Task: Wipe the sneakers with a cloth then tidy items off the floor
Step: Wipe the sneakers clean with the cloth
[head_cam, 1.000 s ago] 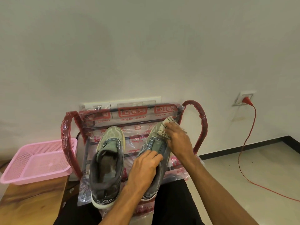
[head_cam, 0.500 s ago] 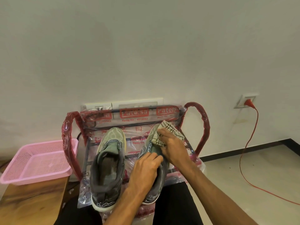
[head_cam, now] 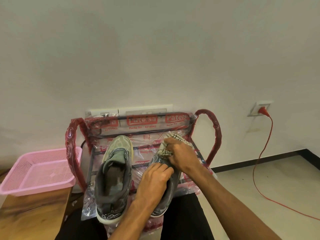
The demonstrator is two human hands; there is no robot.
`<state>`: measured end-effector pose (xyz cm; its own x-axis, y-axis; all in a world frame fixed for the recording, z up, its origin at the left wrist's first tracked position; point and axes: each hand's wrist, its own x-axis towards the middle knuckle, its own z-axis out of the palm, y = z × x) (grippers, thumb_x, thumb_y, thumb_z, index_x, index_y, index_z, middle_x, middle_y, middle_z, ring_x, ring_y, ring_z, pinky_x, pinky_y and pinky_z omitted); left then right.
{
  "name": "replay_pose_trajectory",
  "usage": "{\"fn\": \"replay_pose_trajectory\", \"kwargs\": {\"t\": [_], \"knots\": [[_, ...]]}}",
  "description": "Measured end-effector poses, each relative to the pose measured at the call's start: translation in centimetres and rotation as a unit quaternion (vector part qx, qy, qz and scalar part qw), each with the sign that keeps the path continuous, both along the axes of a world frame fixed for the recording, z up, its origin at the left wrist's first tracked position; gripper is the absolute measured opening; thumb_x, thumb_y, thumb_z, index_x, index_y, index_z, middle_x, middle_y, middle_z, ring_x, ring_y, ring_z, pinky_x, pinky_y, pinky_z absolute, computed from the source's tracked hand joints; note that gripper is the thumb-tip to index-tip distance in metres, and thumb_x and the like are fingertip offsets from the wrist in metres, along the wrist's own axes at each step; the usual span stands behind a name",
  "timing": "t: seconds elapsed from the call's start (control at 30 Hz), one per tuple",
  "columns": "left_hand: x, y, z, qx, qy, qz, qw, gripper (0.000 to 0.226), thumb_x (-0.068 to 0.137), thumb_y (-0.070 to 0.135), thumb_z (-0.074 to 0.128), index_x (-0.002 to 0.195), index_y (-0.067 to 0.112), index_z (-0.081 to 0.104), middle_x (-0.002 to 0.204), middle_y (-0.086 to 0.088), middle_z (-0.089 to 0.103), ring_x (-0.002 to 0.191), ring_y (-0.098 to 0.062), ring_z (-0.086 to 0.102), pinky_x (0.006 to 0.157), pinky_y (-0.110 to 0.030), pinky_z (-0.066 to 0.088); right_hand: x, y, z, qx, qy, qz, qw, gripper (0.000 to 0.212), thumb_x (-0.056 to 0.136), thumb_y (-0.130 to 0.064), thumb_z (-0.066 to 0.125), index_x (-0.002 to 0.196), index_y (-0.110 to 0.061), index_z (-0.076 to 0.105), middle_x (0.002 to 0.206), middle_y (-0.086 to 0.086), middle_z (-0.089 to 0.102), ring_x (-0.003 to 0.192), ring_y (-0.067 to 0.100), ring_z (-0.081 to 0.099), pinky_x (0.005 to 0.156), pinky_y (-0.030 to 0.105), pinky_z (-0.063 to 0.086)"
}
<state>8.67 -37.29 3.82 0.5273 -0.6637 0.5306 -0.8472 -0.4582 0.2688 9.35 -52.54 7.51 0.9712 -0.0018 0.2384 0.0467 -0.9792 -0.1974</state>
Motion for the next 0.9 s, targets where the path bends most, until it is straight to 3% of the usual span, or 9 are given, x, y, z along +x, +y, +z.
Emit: {"fn": "replay_pose_trajectory", "kwargs": {"t": [0.13, 0.23, 0.3, 0.37, 0.5, 0.57, 0.7, 0.8, 0.9], "knots": [[-0.1, 0.3, 0.3, 0.011, 0.018, -0.001, 1.000, 0.027, 0.055, 0.007, 0.080, 0.076, 0.020, 0.069, 0.071, 0.007, 0.064, 0.068, -0.014, 0.062, 0.062, -0.024, 0.047, 0.3, 0.2, 0.0, -0.058, -0.030, -0.049, 0.997, 0.042, 0.088, -0.007, 0.063, 0.129, -0.005, 0.060, 0.145, 0.007, 0.049, 0.136, 0.023, 0.042, 0.113, 0.031, 0.030], [-0.2, 0.3, 0.0, 0.013, 0.034, 0.000, 0.999, 0.017, 0.062, 0.012, 0.065, 0.076, 0.020, 0.069, 0.071, 0.006, 0.063, 0.067, -0.015, 0.062, 0.054, -0.024, 0.047, -0.1, 0.6, 0.3, 0.057, 0.015, -0.031, 0.998, 0.049, 0.084, -0.012, 0.069, 0.132, -0.011, 0.058, 0.131, 0.005, 0.062, 0.119, 0.021, 0.058, 0.101, 0.029, 0.044], [-0.3, 0.3, -0.4, 0.013, 0.038, -0.002, 0.999, 0.019, 0.063, 0.014, 0.062, 0.079, 0.020, 0.070, 0.073, 0.006, 0.064, 0.068, -0.014, 0.062, 0.056, -0.024, 0.048, -0.3, 0.7, 0.6, 0.126, 0.081, 0.010, 0.989, 0.056, 0.081, -0.009, 0.069, 0.135, -0.014, 0.055, 0.128, 0.002, 0.064, 0.116, 0.015, 0.061, 0.099, 0.021, 0.045], [-0.4, 0.4, -0.7, 0.012, 0.028, -0.005, 1.000, 0.020, 0.064, 0.013, 0.064, 0.081, 0.020, 0.071, 0.075, 0.006, 0.065, 0.071, -0.013, 0.062, 0.059, -0.023, 0.048, -0.3, 0.6, 0.9, 0.102, 0.108, 0.033, 0.988, 0.053, 0.080, -0.009, 0.068, 0.132, -0.012, 0.058, 0.131, 0.000, 0.062, 0.119, 0.013, 0.059, 0.097, 0.015, 0.040], [-0.1, 0.4, 0.0, 0.020, -0.021, -0.008, 1.000, 0.015, 0.073, 0.016, 0.055, 0.076, 0.021, 0.069, 0.071, 0.009, 0.063, 0.071, -0.010, 0.060, 0.071, -0.023, 0.041, 0.2, 0.4, 0.9, 0.020, 0.067, -0.018, 0.997, 0.048, 0.081, -0.007, 0.064, 0.128, -0.013, 0.059, 0.124, 0.006, 0.065, 0.107, 0.026, 0.063, 0.091, 0.032, 0.051], [0.0, 0.6, 0.8, 0.038, -0.034, 0.007, 0.999, 0.011, 0.072, 0.017, 0.059, 0.073, 0.024, 0.069, 0.067, 0.012, 0.063, 0.070, -0.010, 0.059, 0.073, -0.023, 0.035, 0.3, 0.3, 0.7, -0.009, 0.059, -0.042, 0.997, 0.048, 0.081, -0.004, 0.062, 0.128, -0.010, 0.058, 0.127, 0.008, 0.061, 0.107, 0.029, 0.062, 0.090, 0.036, 0.052], [-0.6, 0.9, 2.2, 0.102, 0.017, 0.036, 0.994, 0.030, 0.044, 0.023, 0.089, 0.066, 0.029, 0.069, 0.061, 0.015, 0.062, 0.066, -0.007, 0.059, 0.065, -0.019, 0.035, -0.1, 0.3, -0.1, -0.045, 0.054, -0.071, 0.995, 0.037, 0.084, -0.006, 0.062, 0.121, -0.007, 0.064, 0.137, 0.005, 0.054, 0.110, 0.027, 0.061, 0.092, 0.036, 0.051], [-0.9, 1.1, 2.8, 0.131, 0.012, 0.061, 0.990, 0.035, 0.036, 0.026, 0.092, 0.060, 0.029, 0.067, 0.057, 0.013, 0.060, 0.061, -0.005, 0.060, 0.049, -0.020, 0.041, 0.0, 0.5, -0.5, -0.045, 0.045, -0.082, 0.995, 0.031, 0.084, -0.008, 0.063, 0.116, -0.009, 0.066, 0.133, 0.004, 0.057, 0.107, 0.026, 0.062, 0.090, 0.036, 0.052], [-0.6, 1.1, 2.5, 0.135, 0.010, 0.060, 0.989, 0.035, 0.039, 0.022, 0.091, 0.064, 0.028, 0.067, 0.060, 0.012, 0.061, 0.060, -0.007, 0.062, 0.042, -0.022, 0.039, 0.3, 0.2, -0.5, 0.006, 0.044, -0.086, 0.995, 0.030, 0.081, -0.010, 0.067, 0.111, -0.010, 0.067, 0.115, 0.006, 0.066, 0.099, 0.027, 0.065, 0.084, 0.034, 0.053]]}}
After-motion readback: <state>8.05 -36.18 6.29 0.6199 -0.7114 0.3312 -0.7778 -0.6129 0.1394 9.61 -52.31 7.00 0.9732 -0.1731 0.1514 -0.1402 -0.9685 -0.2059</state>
